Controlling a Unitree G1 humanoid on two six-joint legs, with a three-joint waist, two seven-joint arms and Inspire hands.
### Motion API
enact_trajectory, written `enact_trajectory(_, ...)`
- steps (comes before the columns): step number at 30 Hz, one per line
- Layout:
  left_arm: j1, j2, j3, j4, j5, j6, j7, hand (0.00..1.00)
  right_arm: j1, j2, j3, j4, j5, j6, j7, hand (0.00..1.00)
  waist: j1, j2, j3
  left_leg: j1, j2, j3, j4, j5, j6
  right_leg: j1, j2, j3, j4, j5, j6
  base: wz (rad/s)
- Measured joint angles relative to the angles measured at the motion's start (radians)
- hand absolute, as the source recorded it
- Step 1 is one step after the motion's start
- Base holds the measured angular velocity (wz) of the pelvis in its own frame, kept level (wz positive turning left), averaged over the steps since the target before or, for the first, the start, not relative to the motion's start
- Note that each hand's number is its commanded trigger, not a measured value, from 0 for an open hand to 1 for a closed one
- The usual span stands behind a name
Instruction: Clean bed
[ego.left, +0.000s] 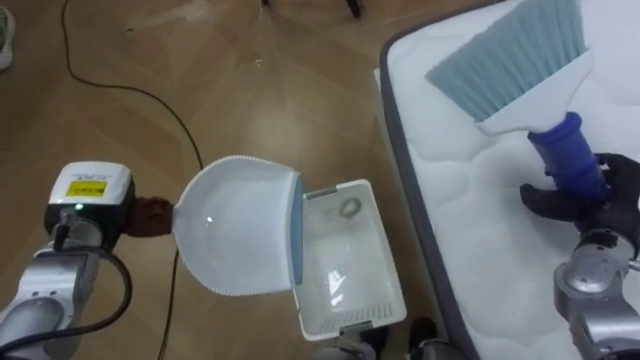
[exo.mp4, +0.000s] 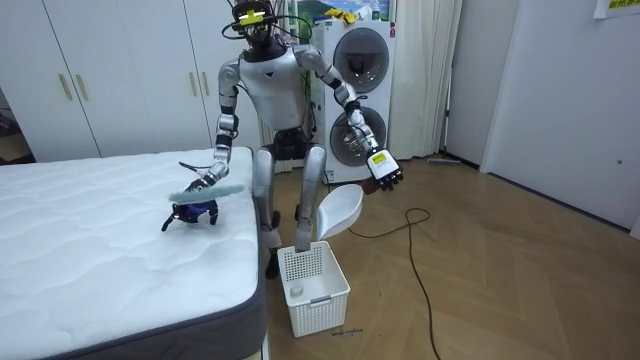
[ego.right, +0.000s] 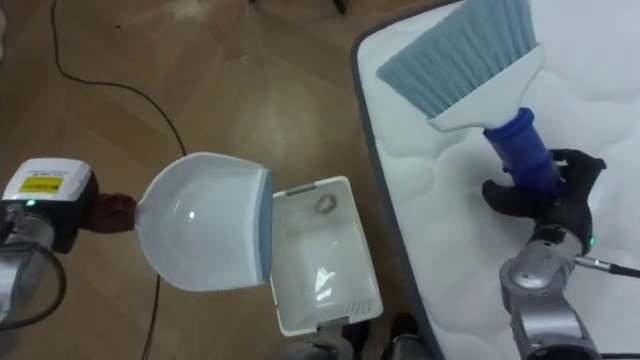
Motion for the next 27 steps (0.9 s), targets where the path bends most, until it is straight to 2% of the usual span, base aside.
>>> enact_trajectory(2, -0.008, 0.011, -0.009, -0.003, 0.001, -0.001, 0.0, 1.0, -0.002, -0.001, -0.004, 0.0, -0.001, 0.0, -0.012, 0.0, 0.0, 0.002, 0.0001, 0.006, -0.002, -0.008, -0.003, -0.003, -0.006, -0.008, 0.004, 0.003, 0.007, 0.002, 0.007, 0.16)
enact_trajectory(3, -0.008, 0.015, -0.009, -0.002, 0.002, -0.001, 0.001, 1.0, -0.003, -0.002, -0.004, 0.0, -0.003, -0.003, -0.012, 0.0, 0.003, 0.007, 0.001, 0.014, 0.0, -0.003, -0.013, -0.011, -0.044, -0.007, 0.02, 0.012, 0.0, 0.006, 0.003, 0.14)
enact_trajectory(4, -0.01, 0.015, -0.01, 0.002, 0.006, -0.001, 0.003, 1.0, -0.004, -0.003, -0.004, 0.0, -0.004, -0.003, -0.012, 0.0, 0.002, 0.008, 0.0018, 0.011, -0.001, 0.012, -0.007, -0.01, -0.111, -0.004, 0.021, 0.019, -0.005, 0.016, -0.009, 0.26)
enact_trajectory(5, -0.016, 0.017, -0.022, 0.004, 0.014, -0.003, 0.002, 1.0, -0.008, -0.007, -0.005, 0.003, -0.005, -0.003, -0.011, 0.0, 0.001, -0.008, 0.0134, -0.042, 0.012, 0.094, 0.061, -0.03, -0.174, 0.005, -0.03, 0.044, 0.007, 0.028, -0.002, 0.32)
enact_trajectory(6, -0.015, 0.053, -0.042, -0.01, 0.012, -0.007, -0.001, 1.0, -0.009, -0.001, -0.004, 0.005, -0.006, -0.005, -0.011, 0.0, -0.004, 0.011, 0.0084, -0.102, 0.129, 0.136, 0.142, -0.073, -0.067, -0.005, -0.023, 0.034, 0.042, 0.008, 0.033, 0.35)
enact_trajectory(7, -0.017, 0.076, -0.046, -0.019, 0.013, -0.015, -0.002, 1.0, -0.011, 0.003, -0.002, 0.005, -0.003, -0.009, -0.009, 0.0, -0.004, 0.021, 0.0043, -0.132, 0.172, 0.122, 0.189, -0.106, -0.063, -0.021, -0.021, 0.028, 0.08, -0.023, 0.037, 0.31)
enact_trajectory(8, -0.024, 0.086, -0.046, -0.017, 0.019, -0.018, -0.002, 1.0, -0.013, 0.003, 0.001, 0.006, -0.001, -0.009, -0.005, 0.0, -0.001, 0.024, 0.003, -0.16, 0.167, 0.135, 0.232, -0.123, -0.039, -0.062, -0.029, 0.032, 0.146, -0.053, 0.052, 0.32)
enact_trajectory(9, -0.023, 0.085, -0.047, -0.016, 0.022, -0.018, -0.003, 1.0, -0.012, 0.003, 0.002, 0.005, -0.001, -0.009, -0.002, 0.0, -0.001, 0.024, 0.003, -0.16, 0.156, 0.134, 0.224, -0.117, -0.028, -0.078, -0.04, 0.031, 0.156, -0.055, 0.056, 0.33)
enact_trajectory(10, -0.013, 0.085, -0.047, -0.016, 0.031, -0.023, -0.005, 1.0, -0.011, 0.003, 0.005, 0.005, -0.002, -0.009, 0.0, 0.0, 0.001, 0.024, 0.003, -0.149, 0.138, 0.137, 0.194, -0.095, 0.007, -0.087, -0.062, 0.031, 0.152, -0.05, 0.064, 0.27)
enact_trajectory(11, 0.0, 0.086, -0.047, -0.013, 0.04, -0.026, -0.006, 1.0, -0.011, 0.003, 0.013, 0.007, 0.0, -0.009, -0.004, 0.0, 0.003, 0.024, 0.0033, -0.137, 0.123, 0.139, 0.173, -0.083, 0.018, -0.084, -0.075, 0.036, 0.145, -0.052, 0.066, 0.17)
enact_trajectory(14, 0.025, 0.099, -0.048, -0.008, 0.039, -0.025, -0.008, 1.0, -0.01, 0.001, 0.049, 0.007, 0.009, -0.01, -0.025, 0.0, 0.0, 0.024, 0.0031, -0.115, 0.118, 0.141, 0.14, -0.065, 0.018, -0.059, -0.068, 0.027, 0.134, -0.05, 0.058, 0.04)
enact_trajectory(18, 0.031, 0.094, -0.048, -0.007, 0.038, -0.035, -0.008, 1.0, -0.013, 0.001, 0.076, 0.007, 0.04, -0.01, -0.029, 0.0, -0.005, 0.022, 0.0027, -0.089, 0.125, 0.138, 0.103, -0.047, 0.011, -0.033, -0.057, 0.02, 0.102, -0.036, 0.046, -0.01)
enact_trajectory(22, 0.031, 0.09, -0.048, -0.007, 0.024, -0.043, -0.003, 1.0, -0.01, -0.001, 0.076, 0.007, 0.043, -0.01, -0.047, 0.0, -0.016, 0.018, 0.0007, -0.079, 0.128, 0.13, 0.101, -0.041, 0.008, -0.014, -0.052, 0.006, 0.086, -0.032, 0.043, 0.06)
enact_trajectory(27, 0.04, 0.083, -0.048, -0.008, -0.025, -0.07, 0.009, 1.0, 0.007, 0.001, 0.08, 0.007, 0.093, -0.012, -0.049, 0.0, -0.025, 0.001, -0.0092, -0.012, 0.134, 0.133, 0.067, -0.041, 0.008, 0.06, -0.043, 0.002, 0.031, -0.015, 0.047, -0.04)
